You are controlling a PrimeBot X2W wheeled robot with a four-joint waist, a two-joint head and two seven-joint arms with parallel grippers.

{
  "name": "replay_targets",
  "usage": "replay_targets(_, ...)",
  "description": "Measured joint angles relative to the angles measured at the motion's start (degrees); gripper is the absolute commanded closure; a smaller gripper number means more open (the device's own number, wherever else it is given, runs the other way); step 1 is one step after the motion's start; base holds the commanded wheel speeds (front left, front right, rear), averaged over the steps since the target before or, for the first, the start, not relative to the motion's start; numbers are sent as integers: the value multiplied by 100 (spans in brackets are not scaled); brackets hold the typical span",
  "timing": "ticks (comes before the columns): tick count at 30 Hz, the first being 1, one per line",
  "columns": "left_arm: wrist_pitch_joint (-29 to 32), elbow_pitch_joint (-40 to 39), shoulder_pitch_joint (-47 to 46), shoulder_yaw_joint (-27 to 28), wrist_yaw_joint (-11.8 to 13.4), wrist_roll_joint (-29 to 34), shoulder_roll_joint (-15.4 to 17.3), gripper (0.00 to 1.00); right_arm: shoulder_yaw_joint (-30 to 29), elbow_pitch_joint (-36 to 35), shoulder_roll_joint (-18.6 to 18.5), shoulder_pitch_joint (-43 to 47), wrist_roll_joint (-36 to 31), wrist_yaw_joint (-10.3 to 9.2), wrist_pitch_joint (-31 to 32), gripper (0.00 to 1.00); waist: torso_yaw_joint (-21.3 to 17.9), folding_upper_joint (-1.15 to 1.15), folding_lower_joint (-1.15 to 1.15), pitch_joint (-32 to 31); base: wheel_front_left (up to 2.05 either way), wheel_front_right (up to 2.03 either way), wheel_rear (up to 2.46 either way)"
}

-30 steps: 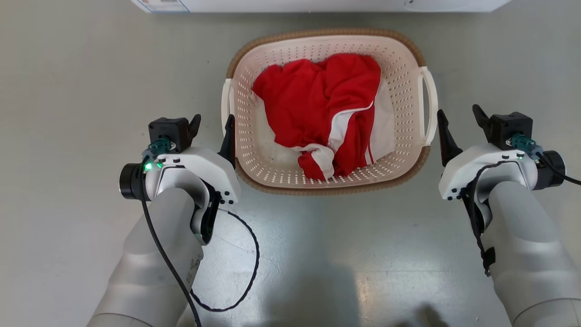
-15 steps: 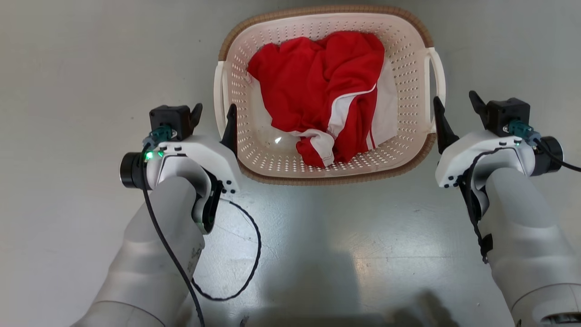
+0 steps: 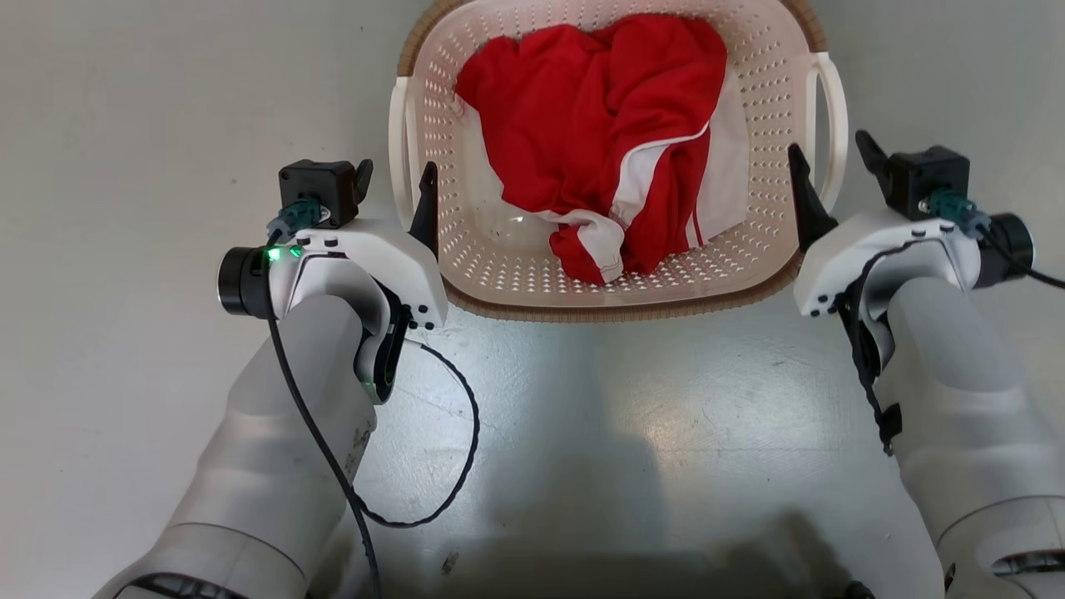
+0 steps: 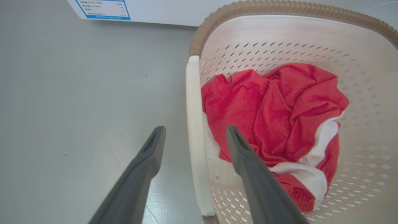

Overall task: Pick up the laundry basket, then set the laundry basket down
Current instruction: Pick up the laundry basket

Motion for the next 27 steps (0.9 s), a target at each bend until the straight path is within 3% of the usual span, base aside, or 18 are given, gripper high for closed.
replay_targets(27, 0, 331, -589, -519, 2, -305, -5, 0, 108, 92, -1, -419, -56, 0, 0, 0, -27, 0, 0, 535, 0, 0, 0)
